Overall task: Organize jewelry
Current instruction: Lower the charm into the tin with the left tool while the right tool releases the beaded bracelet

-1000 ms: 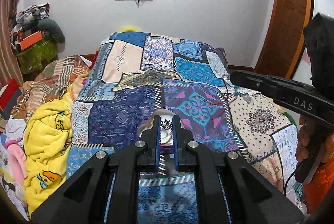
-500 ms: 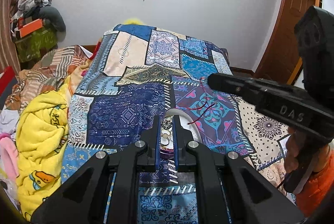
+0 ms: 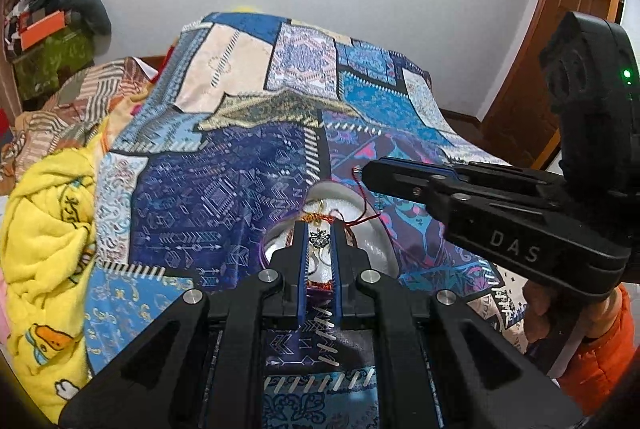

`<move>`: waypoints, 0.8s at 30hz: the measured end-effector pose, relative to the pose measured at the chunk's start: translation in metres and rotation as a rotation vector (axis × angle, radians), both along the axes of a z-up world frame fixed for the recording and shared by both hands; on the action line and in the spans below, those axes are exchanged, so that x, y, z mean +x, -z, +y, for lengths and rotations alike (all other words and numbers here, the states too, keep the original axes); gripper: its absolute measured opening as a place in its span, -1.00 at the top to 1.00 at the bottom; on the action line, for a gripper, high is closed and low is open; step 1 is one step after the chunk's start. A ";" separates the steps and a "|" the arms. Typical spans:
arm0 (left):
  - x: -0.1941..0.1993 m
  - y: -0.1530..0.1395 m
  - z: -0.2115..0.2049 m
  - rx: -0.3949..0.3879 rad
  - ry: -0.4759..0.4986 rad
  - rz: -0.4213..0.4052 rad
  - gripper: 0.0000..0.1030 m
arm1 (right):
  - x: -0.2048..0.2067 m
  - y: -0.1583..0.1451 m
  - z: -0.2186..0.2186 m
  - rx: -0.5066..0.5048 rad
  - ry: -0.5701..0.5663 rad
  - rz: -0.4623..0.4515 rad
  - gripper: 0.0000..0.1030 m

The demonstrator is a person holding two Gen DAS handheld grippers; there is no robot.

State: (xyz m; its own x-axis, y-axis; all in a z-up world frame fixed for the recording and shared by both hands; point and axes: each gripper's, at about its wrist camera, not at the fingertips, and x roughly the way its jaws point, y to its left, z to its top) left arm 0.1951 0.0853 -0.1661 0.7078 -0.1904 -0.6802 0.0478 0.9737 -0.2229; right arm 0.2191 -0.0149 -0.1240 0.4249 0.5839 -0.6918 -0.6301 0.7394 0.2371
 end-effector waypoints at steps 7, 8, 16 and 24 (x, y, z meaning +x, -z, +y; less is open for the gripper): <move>0.008 0.015 -0.007 -0.001 0.018 0.036 0.83 | 0.004 0.016 0.001 -0.030 -0.005 0.032 0.87; 0.009 0.016 -0.007 0.000 0.020 0.039 0.83 | 0.004 0.017 0.001 -0.035 -0.007 0.034 0.87; 0.013 0.023 -0.012 0.010 0.034 0.064 0.83 | 0.000 0.025 0.002 -0.071 -0.020 0.037 0.86; 0.012 0.022 -0.012 0.039 0.011 0.067 0.83 | -0.001 0.026 0.004 -0.101 -0.023 0.027 0.86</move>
State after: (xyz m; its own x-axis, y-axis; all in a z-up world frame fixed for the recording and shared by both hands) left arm 0.2074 0.0734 -0.1878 0.6583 -0.1705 -0.7332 0.0453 0.9812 -0.1876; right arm 0.2180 -0.0113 -0.1496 0.3922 0.5201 -0.7587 -0.6416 0.7457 0.1795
